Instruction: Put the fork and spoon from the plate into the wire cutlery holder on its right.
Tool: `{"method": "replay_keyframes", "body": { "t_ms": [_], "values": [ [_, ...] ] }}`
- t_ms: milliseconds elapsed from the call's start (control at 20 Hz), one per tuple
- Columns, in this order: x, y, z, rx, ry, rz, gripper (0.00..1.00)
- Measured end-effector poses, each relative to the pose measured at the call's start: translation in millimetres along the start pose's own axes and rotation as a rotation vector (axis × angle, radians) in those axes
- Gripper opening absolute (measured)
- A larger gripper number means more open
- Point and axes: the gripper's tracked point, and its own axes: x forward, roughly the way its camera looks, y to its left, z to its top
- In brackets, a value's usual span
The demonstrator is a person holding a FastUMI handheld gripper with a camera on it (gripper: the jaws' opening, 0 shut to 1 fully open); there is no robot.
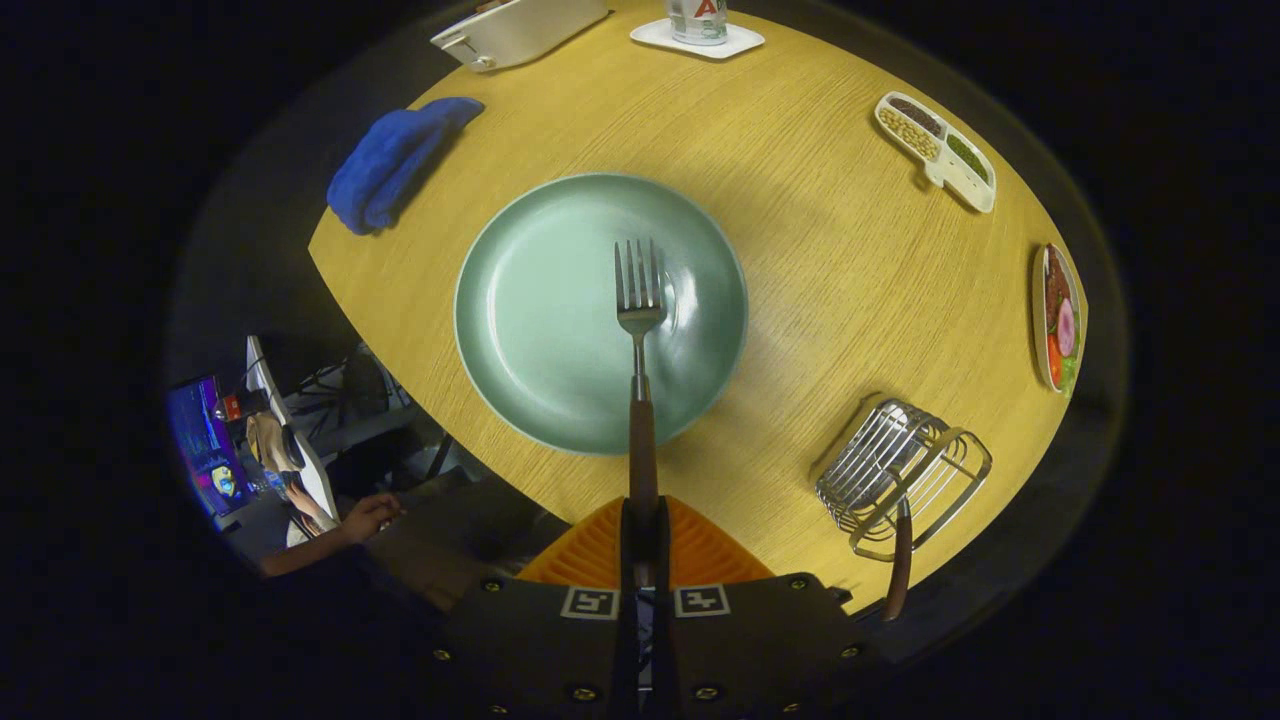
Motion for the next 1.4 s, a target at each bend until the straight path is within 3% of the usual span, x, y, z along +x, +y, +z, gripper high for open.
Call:
{"method": "replay_keyframes", "body": {
  "t_ms": [900, 1400],
  "values": [
    [-80, -97, -105, 0.195, 0.074, -0.03, 0.06],
    [-82, -111, -115, 0.312, 0.114, 0.038, 0.06]
  ]
}}
